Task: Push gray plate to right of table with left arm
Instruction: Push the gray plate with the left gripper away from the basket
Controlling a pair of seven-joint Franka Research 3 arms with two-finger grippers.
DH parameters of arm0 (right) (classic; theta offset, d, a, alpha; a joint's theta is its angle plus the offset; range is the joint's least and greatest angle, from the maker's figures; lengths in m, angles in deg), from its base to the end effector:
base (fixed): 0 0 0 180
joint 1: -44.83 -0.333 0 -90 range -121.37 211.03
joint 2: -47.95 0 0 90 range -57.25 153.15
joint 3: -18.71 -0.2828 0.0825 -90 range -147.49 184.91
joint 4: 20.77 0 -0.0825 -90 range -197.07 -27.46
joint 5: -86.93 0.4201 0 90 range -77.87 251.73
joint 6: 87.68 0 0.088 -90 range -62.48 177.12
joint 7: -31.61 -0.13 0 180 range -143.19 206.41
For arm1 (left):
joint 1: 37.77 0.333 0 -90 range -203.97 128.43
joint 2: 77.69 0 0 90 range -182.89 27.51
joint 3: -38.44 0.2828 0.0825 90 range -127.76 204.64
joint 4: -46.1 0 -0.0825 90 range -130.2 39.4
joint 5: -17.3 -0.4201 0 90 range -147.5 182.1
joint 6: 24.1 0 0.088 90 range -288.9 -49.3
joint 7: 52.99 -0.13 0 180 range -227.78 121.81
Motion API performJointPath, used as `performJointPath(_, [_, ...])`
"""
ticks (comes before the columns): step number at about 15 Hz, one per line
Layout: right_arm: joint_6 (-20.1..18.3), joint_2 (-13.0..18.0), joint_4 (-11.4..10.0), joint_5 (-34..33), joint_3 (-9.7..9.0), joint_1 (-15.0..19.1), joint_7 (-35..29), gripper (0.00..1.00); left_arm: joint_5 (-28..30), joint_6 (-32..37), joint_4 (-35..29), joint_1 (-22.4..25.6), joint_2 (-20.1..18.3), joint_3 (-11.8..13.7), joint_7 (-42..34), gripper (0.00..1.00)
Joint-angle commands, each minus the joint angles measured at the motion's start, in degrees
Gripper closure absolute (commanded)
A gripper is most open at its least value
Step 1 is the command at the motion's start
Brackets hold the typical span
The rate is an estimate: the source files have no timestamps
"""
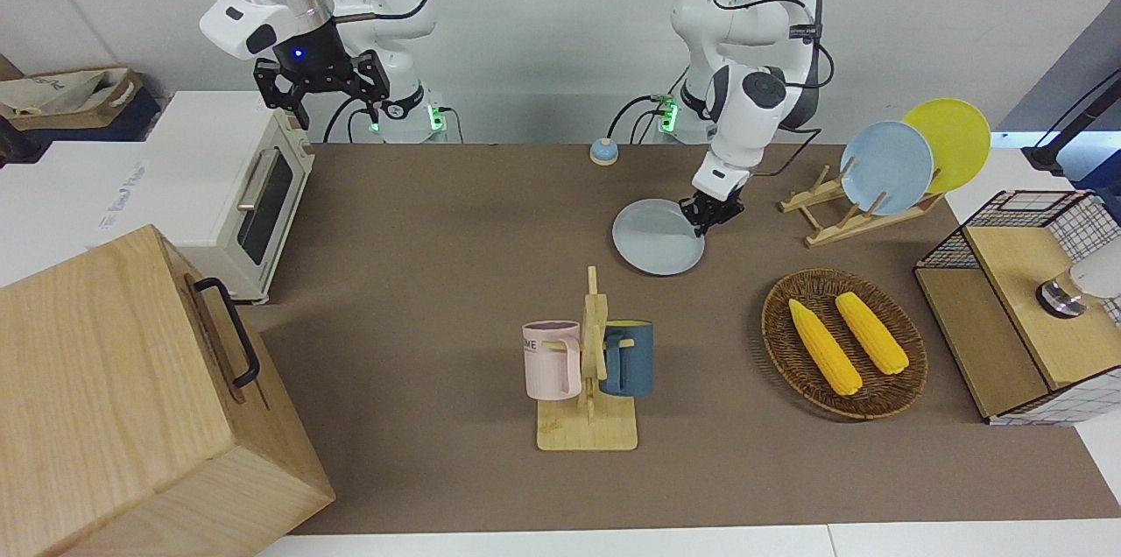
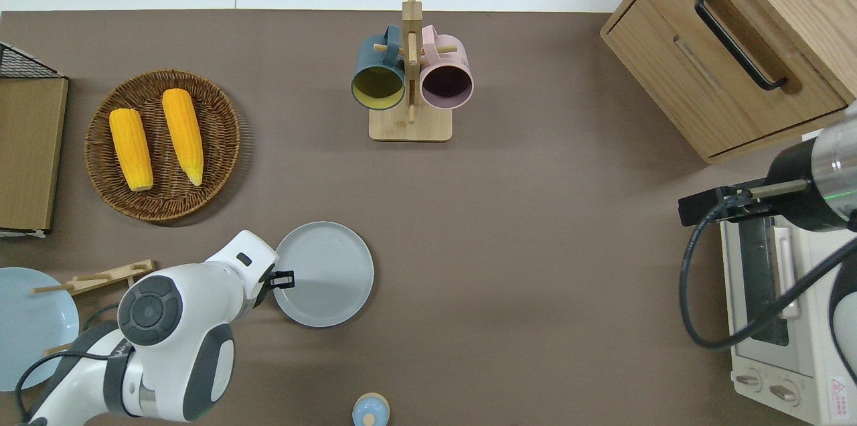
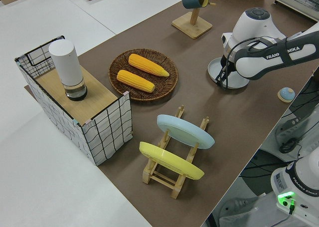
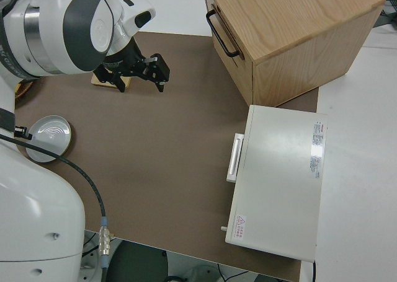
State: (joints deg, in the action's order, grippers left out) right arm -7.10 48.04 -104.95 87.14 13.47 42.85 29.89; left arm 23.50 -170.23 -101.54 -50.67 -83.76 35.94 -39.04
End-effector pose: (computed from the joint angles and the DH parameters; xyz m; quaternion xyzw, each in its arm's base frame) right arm 0.5667 0.0724 0.6061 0.9984 0.0482 -0.0307 0.0006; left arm 0.4590 -0.1257 0.2225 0.9983 0.0311 0.0310 0.0387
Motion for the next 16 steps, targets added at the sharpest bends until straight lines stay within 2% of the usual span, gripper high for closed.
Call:
performJointPath(1, [-0.7,0.4,0.1,0.6,-0.30,0.7,0.1,0.017,0.0,-1.4,-1.3,-0.5,-0.2,-2.2,4.4,1.00])
performJointPath(12, [-0.7,0.4,0.0,0.6,-0.30,0.7,0.1,0.017,0.0,-1.4,0.2,-1.0,1.0,-6.7,13.5,1.00])
performJointPath(16, [-0.7,0.4,0.1,0.5,-0.30,0.7,0.1,0.017,0.0,-1.4,1.5,-1.6,2.0,-10.1,18.7,1.00])
